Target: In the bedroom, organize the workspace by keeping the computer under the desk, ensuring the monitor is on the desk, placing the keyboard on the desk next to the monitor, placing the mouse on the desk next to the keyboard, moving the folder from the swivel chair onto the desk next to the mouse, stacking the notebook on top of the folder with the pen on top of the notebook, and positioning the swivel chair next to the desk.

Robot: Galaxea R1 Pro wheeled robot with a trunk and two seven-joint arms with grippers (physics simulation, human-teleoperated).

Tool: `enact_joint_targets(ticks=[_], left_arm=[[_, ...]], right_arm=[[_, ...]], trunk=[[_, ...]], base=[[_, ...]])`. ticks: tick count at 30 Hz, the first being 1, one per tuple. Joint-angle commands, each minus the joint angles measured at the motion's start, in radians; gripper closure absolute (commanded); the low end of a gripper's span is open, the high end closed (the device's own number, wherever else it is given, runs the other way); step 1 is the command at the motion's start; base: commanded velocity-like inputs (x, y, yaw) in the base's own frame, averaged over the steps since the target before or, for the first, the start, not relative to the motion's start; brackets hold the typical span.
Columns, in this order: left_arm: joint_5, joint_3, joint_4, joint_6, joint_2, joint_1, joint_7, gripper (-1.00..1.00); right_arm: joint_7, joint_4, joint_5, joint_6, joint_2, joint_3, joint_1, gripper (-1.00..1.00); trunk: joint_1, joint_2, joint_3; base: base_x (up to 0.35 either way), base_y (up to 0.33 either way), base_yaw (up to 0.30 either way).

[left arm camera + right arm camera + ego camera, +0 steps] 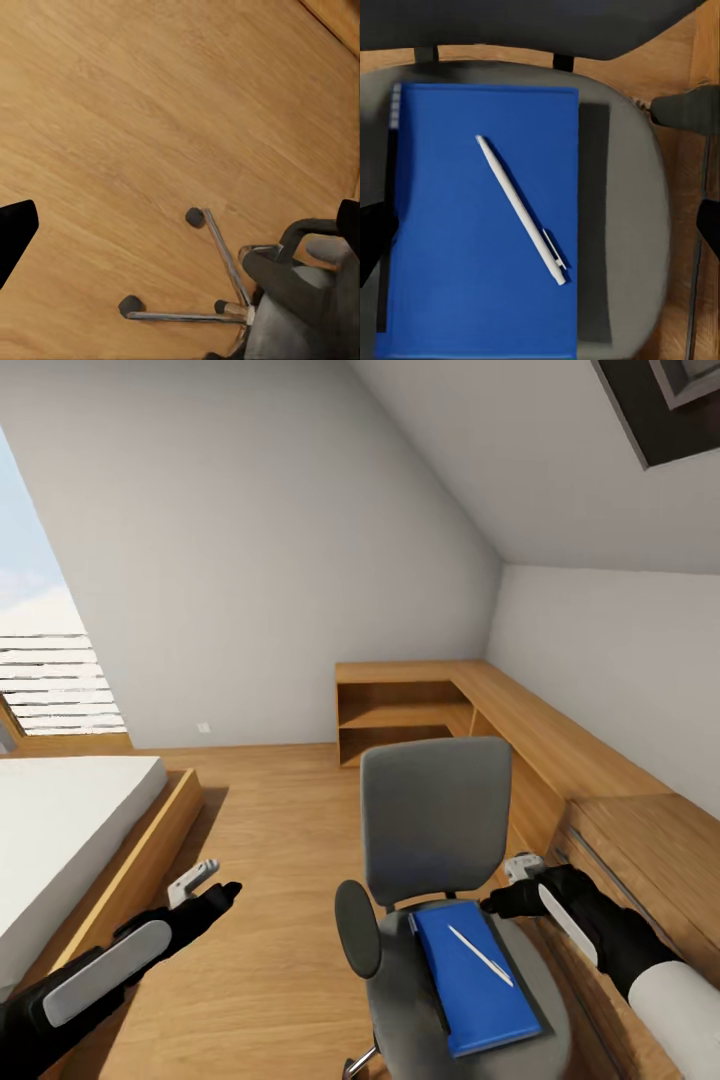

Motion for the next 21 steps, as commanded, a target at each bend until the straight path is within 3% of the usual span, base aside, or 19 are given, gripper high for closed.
enact_joint_targets(ticks=[1,3,5,8,10,14,18,21], left_arm=[[0.002,0.002,-0.019,0.004,0.001,-0.001,0.011,-1.0],[0.003,-0.002,-0.046,0.006,-0.002,-0.001,0.037,-1.0],[-0.009,-0.031,-0.053,0.008,-0.008,-0.001,0.074,-1.0],[-0.041,-0.064,-0.057,0.007,-0.011,-0.001,0.108,-1.0],[-0.089,-0.085,-0.059,0.006,-0.012,-0.001,0.132,-1.0],[-0.11,-0.107,-0.036,0.002,-0.035,0.001,0.152,-1.0],[-0.132,-0.104,-0.041,0.003,-0.057,0.002,0.152,-1.0],[-0.123,-0.102,-0.054,0.003,-0.062,0.003,0.152,-1.0]], right_arm=[[0.005,-0.002,0.005,0.004,0.002,0.002,-0.007,-1.0],[0.004,-0.003,0.006,0.006,0.017,-0.001,-0.016,-1.0],[0.004,-0.003,0.006,0.005,0.032,-0.005,-0.022,-1.0],[0.004,-0.002,0.006,0.005,0.04,-0.007,-0.024,-1.0],[0.004,0.001,0.005,0.006,0.045,-0.007,-0.025,-1.0],[0.027,0.023,0.014,-0.007,0.059,-0.03,-0.029,-1.0],[0.026,0.046,0.008,-0.001,0.061,-0.052,-0.029,-1.0],[0.01,0.063,0.005,0.002,0.06,-0.042,-0.029,-1.0]], trunk=[[0.004,-0.008,-0.004],[0.012,-0.022,-0.011],[0.019,-0.036,-0.017],[0.031,-0.057,-0.026],[0.039,-0.071,-0.033],[0.046,-0.085,-0.039],[0.061,-0.113,-0.051],[0.073,-0.134,-0.061]], base=[[0.0,0.0,0.0],[0.0,0.0,0.0],[0.0,0.0,0.0],[0.0,0.0,0.0],[0.0,0.0,0.0],[0.0,0.0,0.0],[0.0,0.0,0.0],[0.0,0.0,0.0]])
